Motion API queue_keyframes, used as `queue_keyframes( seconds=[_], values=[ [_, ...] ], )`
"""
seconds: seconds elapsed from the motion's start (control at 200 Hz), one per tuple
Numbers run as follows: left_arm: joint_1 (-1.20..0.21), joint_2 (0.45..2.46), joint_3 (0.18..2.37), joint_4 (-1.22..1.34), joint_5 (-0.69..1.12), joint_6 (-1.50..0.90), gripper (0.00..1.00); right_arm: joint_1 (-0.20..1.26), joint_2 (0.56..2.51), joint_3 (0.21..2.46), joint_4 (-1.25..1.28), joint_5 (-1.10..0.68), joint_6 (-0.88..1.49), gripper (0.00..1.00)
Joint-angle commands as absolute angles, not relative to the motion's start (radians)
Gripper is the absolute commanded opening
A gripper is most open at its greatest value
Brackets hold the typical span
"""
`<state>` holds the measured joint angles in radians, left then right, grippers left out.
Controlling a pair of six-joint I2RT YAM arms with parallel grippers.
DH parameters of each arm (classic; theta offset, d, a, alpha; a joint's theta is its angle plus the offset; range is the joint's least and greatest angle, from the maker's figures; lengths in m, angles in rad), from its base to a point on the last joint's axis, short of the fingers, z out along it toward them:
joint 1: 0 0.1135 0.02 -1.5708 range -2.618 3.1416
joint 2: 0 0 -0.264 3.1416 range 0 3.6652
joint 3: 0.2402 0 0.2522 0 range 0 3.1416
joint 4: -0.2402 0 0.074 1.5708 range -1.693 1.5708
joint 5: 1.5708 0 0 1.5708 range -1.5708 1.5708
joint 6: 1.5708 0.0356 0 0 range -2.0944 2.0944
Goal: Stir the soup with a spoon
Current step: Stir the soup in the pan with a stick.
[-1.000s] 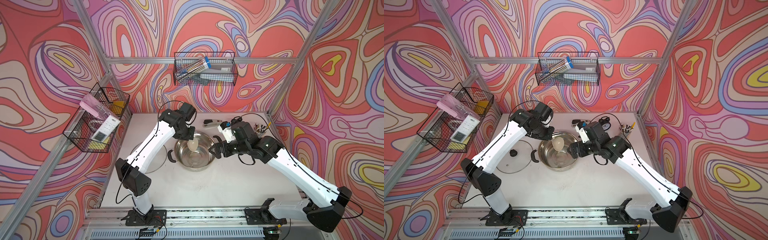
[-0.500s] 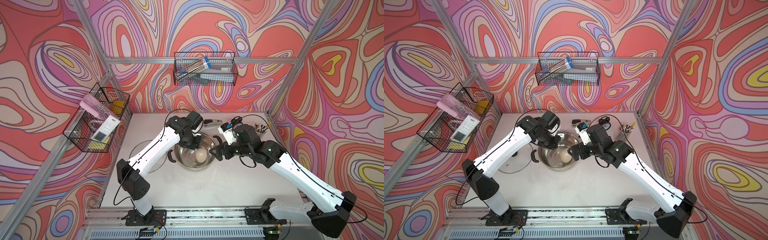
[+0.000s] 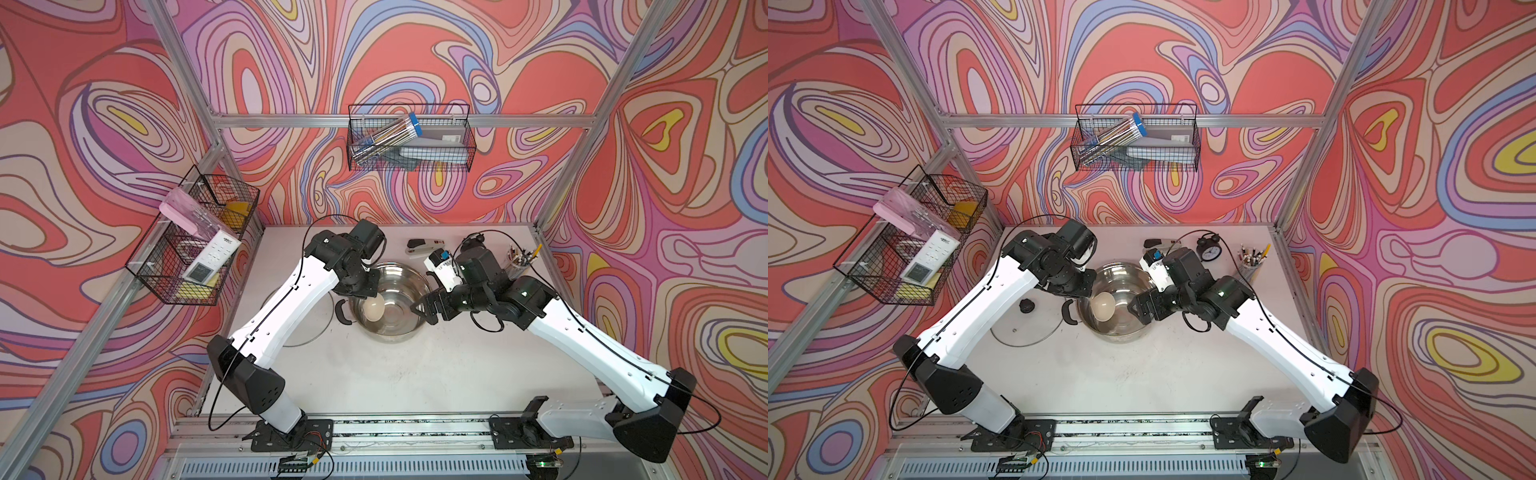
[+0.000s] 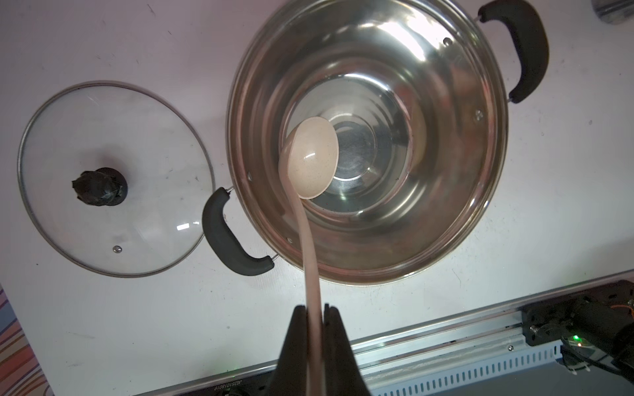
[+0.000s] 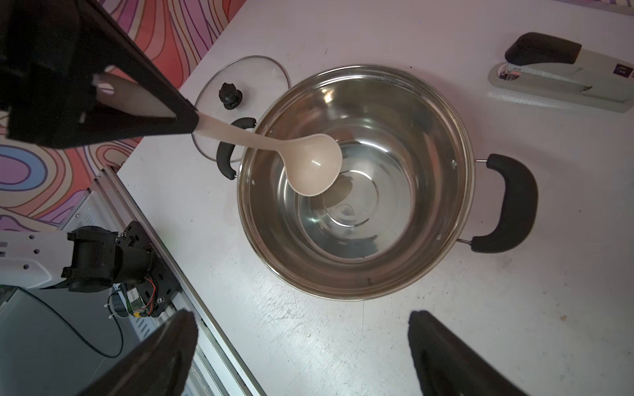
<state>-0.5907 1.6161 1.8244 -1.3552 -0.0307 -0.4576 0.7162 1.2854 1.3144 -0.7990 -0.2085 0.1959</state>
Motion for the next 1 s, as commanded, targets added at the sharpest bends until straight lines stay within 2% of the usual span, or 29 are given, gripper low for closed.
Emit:
queue_keyframes(
  seconds=[0.0,0.16,0.491,0.871,0.992],
  values=[
    [-0.581,1.663,1.883,-1.37,-0.074,-0.429,0.0,0.734,1.255,1.296,-0.752,-0.209,0.17,0.98],
    [-0.58,1.716,1.934,-1.312,-0.071,-0.426,0.0,0.738,1.223,1.277,-0.74,-0.163,0.166,0.98],
    [-0.603,1.733,1.887,-1.132,0.163,-0.466,0.0,0.739,1.19,1.256,-0.708,-0.12,0.158,0.98],
    [-0.65,1.65,1.764,-1.13,0.253,-0.497,0.0,0.75,1.274,1.319,-0.691,-0.155,0.083,0.98],
    [-0.652,1.606,1.719,-1.181,0.226,-0.492,0.0,0.761,1.298,1.348,-0.7,-0.151,0.079,0.98]
  ],
)
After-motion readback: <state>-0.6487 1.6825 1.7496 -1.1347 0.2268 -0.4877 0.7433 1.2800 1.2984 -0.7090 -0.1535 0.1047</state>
